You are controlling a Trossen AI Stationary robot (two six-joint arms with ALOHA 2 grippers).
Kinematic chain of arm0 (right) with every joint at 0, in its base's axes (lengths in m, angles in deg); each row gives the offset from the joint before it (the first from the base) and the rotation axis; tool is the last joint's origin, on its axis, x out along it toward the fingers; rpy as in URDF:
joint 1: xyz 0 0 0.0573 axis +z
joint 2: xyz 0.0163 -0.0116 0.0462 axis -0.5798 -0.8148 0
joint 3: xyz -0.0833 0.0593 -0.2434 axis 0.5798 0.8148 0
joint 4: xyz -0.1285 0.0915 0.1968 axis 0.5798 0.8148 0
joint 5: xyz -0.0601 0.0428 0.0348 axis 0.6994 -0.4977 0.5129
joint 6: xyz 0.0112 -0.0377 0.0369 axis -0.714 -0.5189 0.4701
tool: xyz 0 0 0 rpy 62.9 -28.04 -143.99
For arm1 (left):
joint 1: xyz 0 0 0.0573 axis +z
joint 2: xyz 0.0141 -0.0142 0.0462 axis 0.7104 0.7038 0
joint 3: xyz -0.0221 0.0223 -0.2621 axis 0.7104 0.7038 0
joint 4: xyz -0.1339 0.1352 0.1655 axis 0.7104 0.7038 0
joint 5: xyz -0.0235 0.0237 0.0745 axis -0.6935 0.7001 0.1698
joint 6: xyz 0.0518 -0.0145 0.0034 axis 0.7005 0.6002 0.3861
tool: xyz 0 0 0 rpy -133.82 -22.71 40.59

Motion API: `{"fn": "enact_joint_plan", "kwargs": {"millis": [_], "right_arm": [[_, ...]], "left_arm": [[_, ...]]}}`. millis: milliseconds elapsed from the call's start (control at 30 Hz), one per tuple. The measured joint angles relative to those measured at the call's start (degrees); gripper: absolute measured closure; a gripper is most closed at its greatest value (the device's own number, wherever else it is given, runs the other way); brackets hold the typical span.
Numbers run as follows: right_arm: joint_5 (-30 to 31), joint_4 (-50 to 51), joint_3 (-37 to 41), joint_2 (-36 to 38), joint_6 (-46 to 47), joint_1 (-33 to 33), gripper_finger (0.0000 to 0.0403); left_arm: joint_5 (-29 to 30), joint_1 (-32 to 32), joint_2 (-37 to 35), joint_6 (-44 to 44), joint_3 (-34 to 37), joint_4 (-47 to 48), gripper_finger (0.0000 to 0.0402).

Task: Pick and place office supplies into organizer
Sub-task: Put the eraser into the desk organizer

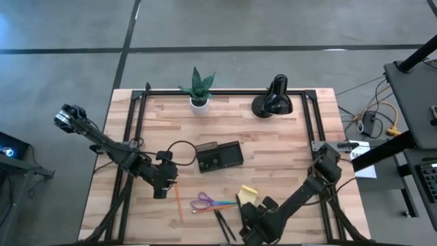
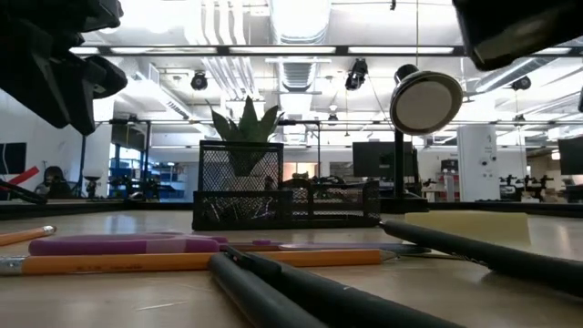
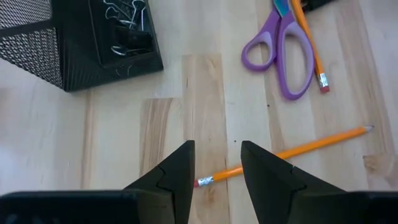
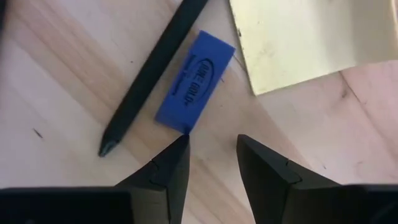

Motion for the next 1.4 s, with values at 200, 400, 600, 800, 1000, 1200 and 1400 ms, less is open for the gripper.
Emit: {"fn": "enact_joint_plan", "kwargs": {"millis": [200,400,600,800,1000,1200,1400], "right_arm": [[-1.32,-3.26,-0.11,0.06,-4.21,-3.14,0.0275],[-9.14,-3.42,-0.31,0.06,-1.01,-7.75,0.0275],[-14.21,-2.78,-0.28,0.26,12.08,-10.59,0.0275],[-13.55,-2.53,-0.26,0.17,20.78,-11.02,0.0275],[-11.89,-3.31,-2.71,-0.11,23.41,-11.05,0.0275],[-11.21,-3.4,-4.72,-0.11,23.84,-10.77,0.0275],[-9.22,-2.87,-4.5,-0.09,23.45,-11.05,0.0275]], "left_arm": [[0.46,-0.02,0.0,-0.02,0.0,-0.07,0.0285],[0.57,-0.02,-0.08,-0.4,0.04,-0.09,0.0285],[0.48,0.02,-1.29,-1.54,0.04,-0.1,0.0285],[0.33,0.02,-3.11,-1.51,0.02,-0.05,0.0285],[0.34,0.06,-5.03,-1.54,0.02,-0.01,0.0285],[0.37,0.09,-5.6,-1.66,0.0,0.05,0.0285],[0.59,0.13,-5.49,-2.91,0.0,0.04,0.0285]]}}
